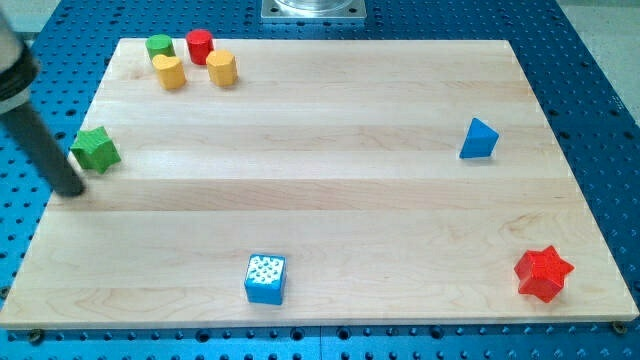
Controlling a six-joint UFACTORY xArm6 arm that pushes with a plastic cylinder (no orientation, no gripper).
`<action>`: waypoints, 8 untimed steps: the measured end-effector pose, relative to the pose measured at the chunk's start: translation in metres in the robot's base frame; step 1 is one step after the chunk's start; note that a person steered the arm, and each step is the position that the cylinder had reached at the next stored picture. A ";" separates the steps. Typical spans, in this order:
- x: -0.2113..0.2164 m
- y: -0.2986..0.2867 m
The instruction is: Move the green star towards the yellow heart
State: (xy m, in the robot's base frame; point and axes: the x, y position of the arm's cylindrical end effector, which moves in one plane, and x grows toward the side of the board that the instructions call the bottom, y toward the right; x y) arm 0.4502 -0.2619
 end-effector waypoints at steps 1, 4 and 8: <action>-0.051 0.042; -0.087 0.068; 0.078 0.220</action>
